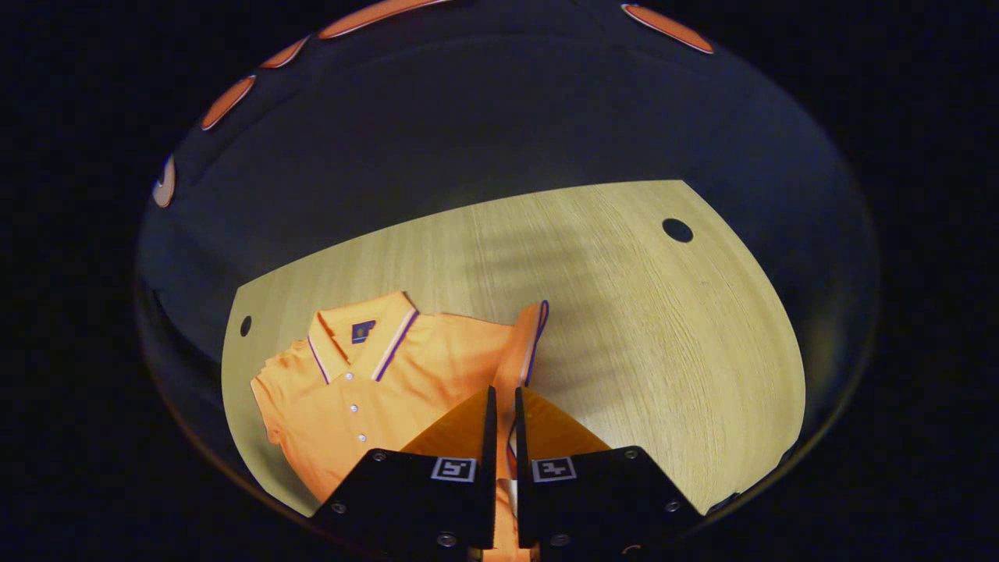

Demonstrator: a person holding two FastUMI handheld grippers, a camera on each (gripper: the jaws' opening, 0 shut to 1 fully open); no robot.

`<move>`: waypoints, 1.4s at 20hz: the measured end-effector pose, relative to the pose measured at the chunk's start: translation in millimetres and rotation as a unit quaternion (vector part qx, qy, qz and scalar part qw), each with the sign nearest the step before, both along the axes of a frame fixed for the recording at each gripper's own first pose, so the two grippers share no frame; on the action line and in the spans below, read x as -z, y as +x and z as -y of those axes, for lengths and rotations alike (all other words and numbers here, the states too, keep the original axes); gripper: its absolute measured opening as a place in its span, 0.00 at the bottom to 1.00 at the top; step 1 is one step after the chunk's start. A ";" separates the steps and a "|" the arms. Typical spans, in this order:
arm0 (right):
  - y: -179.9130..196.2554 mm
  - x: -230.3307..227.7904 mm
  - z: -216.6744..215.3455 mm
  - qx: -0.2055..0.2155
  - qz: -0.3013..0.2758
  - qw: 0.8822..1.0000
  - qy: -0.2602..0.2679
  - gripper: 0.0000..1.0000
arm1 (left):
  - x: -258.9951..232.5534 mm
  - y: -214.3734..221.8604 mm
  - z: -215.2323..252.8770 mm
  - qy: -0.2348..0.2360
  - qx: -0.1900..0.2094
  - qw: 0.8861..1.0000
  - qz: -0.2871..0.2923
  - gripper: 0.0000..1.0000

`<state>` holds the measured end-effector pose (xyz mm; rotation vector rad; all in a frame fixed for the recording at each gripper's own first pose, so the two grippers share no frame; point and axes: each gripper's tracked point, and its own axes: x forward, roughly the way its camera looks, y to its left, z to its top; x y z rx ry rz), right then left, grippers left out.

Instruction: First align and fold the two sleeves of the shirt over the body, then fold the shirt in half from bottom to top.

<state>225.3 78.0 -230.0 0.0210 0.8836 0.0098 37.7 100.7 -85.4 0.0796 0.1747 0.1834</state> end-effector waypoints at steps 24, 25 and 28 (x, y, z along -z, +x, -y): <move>-67.3 -33.6 -46.4 -0.070 0.104 0.991 0.051 0.99 | 74.1 47.0 23.2 -0.079 0.109 0.983 -0.122 0.98; -70.6 -41.7 -42.3 -0.071 0.112 0.990 0.054 0.99 | 83.3 53.3 28.8 -0.093 0.112 0.979 -0.140 0.98; -80.0 -58.3 -34.7 -0.080 0.117 0.987 0.077 0.99 | 128.3 74.5 29.1 -0.123 0.106 0.960 -0.227 0.99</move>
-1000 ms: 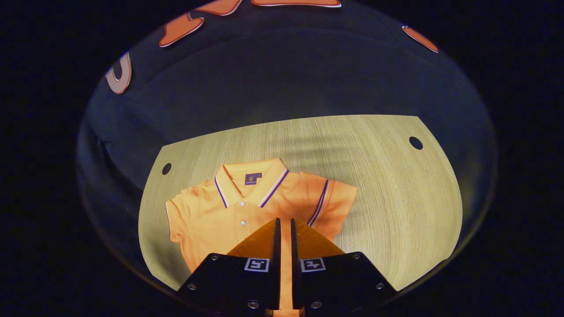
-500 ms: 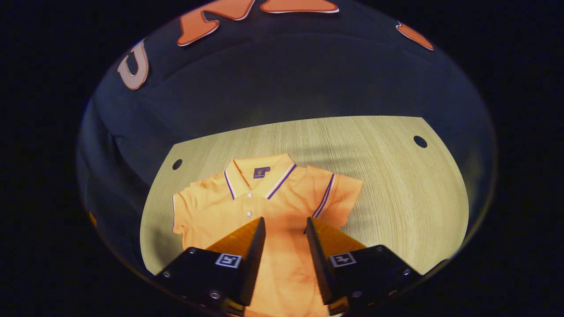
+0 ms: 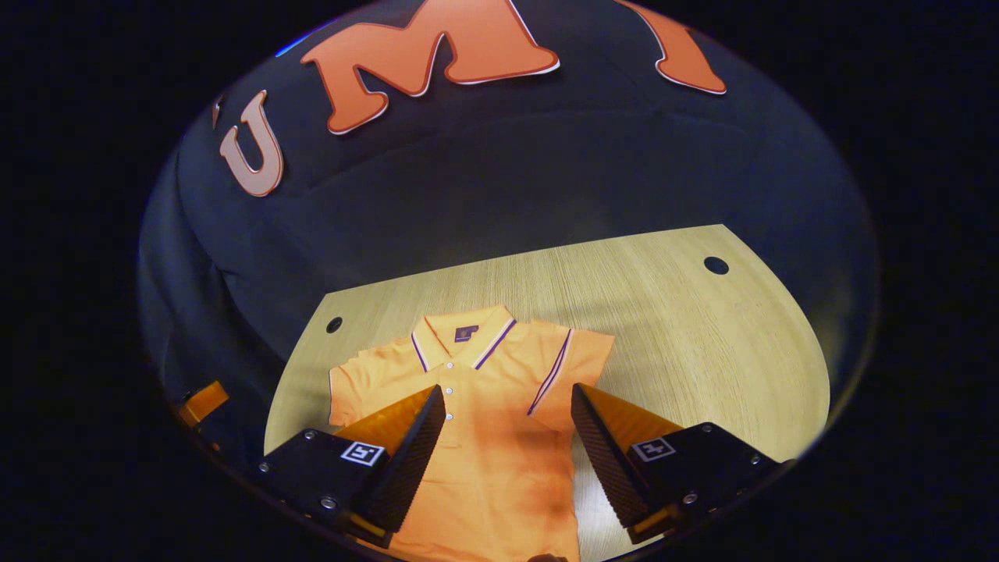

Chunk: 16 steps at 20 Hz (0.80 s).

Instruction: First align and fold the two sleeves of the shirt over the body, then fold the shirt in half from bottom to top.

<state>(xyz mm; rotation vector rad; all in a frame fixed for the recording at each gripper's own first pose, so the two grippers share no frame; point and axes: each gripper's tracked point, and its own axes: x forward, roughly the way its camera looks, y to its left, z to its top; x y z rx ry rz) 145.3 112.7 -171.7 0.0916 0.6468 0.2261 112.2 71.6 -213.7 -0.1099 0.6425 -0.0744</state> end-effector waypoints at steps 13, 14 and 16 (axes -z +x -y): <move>-20.6 -31.0 64.2 -0.054 0.007 0.999 0.007 0.99 | 150.6 65.6 -19.9 0.048 -0.028 0.959 -0.279 0.99; -21.4 -26.8 67.3 -0.057 0.003 0.998 0.001 0.99 | 154.2 70.3 -21.7 0.054 -0.032 0.957 -0.282 0.98; -21.8 -20.0 69.3 -0.062 -0.007 0.998 0.000 0.99 | 160.0 79.5 -24.5 0.053 -0.050 0.956 -0.284 0.98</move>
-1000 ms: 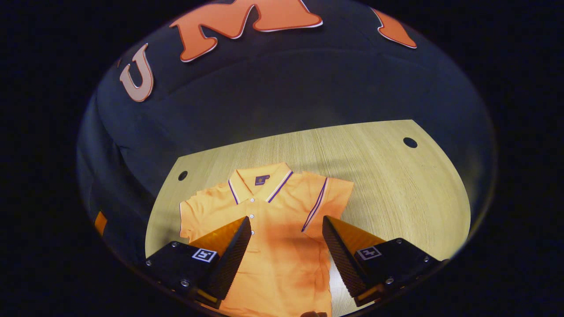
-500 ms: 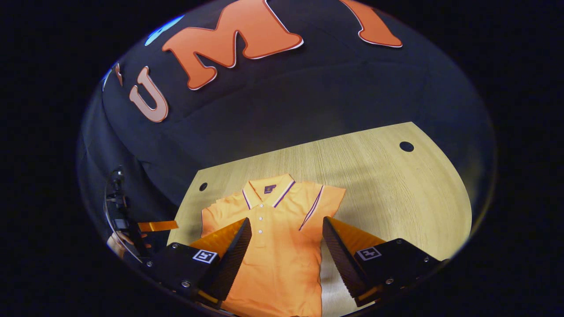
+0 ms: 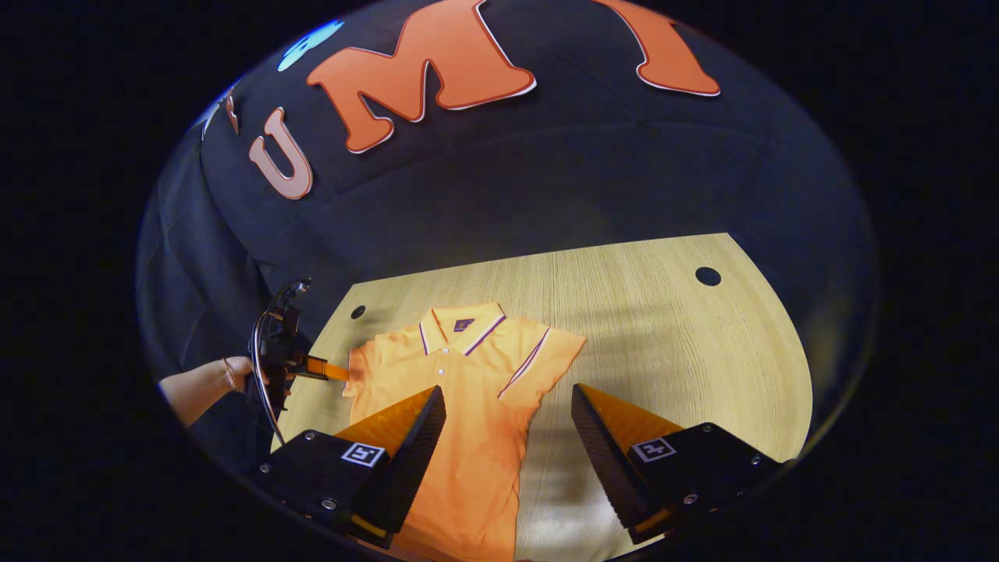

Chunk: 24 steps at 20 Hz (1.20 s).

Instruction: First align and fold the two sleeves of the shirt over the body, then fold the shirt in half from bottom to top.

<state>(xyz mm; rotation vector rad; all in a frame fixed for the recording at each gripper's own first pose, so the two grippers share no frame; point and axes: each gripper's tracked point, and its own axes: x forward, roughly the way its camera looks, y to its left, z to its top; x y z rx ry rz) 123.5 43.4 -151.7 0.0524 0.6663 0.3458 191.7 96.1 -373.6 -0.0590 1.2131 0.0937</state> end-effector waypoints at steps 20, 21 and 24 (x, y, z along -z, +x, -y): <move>-2.8 -6.6 -13.9 -0.014 0.010 1.000 0.015 0.98 | -0.5 11.3 22.1 -0.030 -0.028 0.999 0.021 0.04; -3.0 -8.8 -14.0 -0.013 0.017 1.000 0.012 0.98 | -9.9 13.2 24.8 -0.032 -0.020 0.999 0.034 0.04; -8.2 -13.0 -23.4 -0.022 0.025 0.999 0.016 0.98 | -43.4 13.5 41.3 -0.040 0.010 0.998 0.055 0.04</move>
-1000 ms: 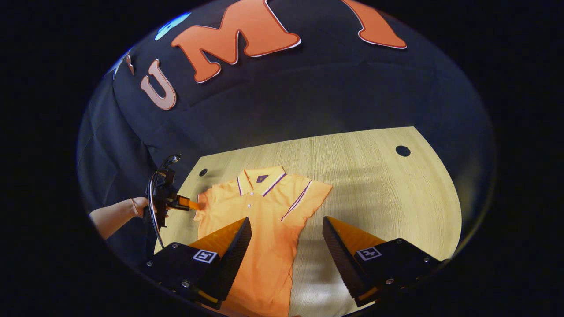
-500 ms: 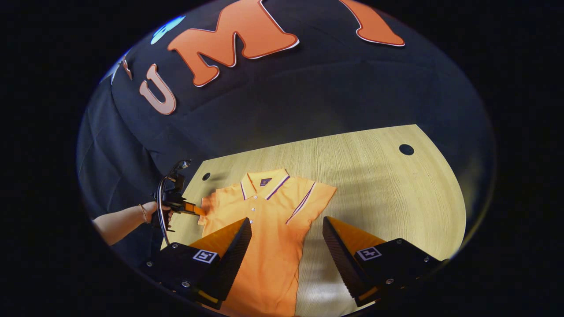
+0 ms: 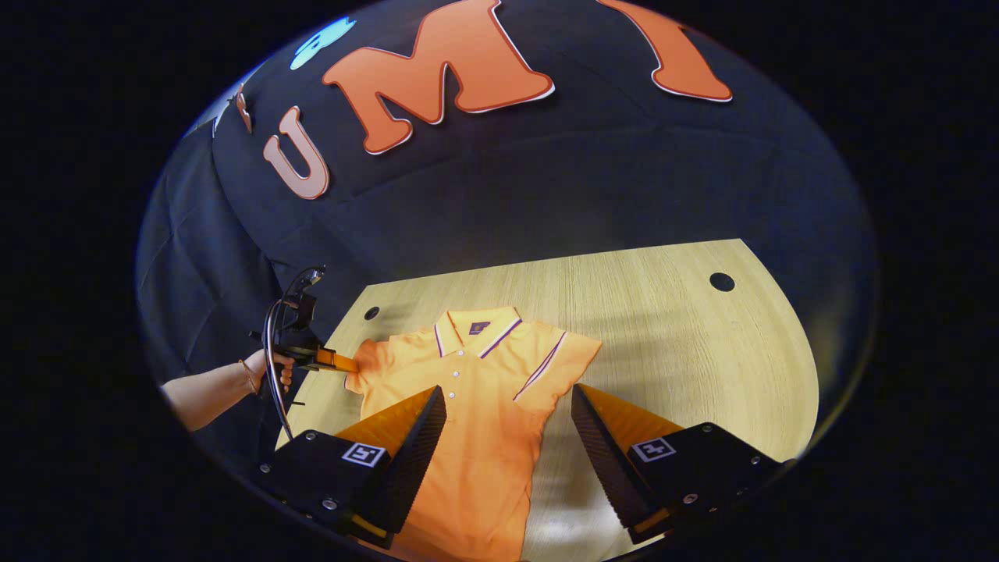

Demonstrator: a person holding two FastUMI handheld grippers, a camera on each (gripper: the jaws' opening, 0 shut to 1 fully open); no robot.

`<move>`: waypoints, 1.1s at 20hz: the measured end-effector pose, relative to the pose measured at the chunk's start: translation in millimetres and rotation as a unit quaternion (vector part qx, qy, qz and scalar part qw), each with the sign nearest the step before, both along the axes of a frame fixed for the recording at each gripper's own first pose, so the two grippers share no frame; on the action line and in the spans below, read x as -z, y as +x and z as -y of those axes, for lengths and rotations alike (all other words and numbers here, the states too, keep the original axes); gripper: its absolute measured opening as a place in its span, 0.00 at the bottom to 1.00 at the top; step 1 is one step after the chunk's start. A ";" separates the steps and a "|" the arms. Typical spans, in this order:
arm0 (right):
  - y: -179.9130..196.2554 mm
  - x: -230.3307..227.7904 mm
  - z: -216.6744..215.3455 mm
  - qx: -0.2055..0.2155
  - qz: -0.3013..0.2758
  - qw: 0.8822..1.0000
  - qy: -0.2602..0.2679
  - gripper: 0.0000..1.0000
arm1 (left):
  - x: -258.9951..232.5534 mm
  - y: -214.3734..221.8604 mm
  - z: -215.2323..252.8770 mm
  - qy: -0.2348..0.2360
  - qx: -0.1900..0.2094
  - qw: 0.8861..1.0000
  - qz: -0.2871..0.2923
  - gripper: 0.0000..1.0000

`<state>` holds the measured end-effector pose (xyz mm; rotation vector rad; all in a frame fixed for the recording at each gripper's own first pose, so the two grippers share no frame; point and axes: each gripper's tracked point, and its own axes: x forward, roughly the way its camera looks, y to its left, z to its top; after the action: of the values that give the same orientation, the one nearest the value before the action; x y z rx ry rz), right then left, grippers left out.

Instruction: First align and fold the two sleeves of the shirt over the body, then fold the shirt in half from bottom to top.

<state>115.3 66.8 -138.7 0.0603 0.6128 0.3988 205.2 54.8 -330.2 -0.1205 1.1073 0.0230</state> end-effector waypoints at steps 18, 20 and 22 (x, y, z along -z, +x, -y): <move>-12.7 3.0 29.3 0.038 0.000 0.999 0.019 0.98 | 3.8 -11.7 191.4 -0.012 0.166 0.986 -0.002 0.04; -13.6 9.1 33.9 0.046 -0.008 0.999 0.020 0.99 | 17.8 -13.0 196.7 0.003 0.168 0.986 -0.013 0.04; -13.6 14.2 37.0 0.050 -0.012 0.999 0.018 0.99 | 29.4 -15.7 207.4 -0.015 0.158 0.987 -0.021 0.05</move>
<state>101.7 29.8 -152.9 0.1290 0.6238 0.3121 189.6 -152.6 -359.6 0.0304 1.1585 -0.2750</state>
